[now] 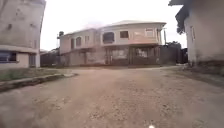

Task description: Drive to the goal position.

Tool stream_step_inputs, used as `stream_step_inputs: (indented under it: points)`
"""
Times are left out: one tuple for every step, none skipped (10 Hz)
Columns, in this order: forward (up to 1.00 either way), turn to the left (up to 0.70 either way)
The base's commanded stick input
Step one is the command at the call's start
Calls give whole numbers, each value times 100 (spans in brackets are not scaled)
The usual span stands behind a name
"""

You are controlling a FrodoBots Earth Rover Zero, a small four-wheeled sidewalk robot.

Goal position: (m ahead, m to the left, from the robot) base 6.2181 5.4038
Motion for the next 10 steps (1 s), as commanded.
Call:
stream_step_inputs:
  points:
    - [50, 0]
    - [50, 0]
    - [50, 0]
    - [50, 0]
    - [50, 0]
    - [50, 0]
    - [50, 0]
    - [50, 0]
    - [50, 0]
    - [50, 0]
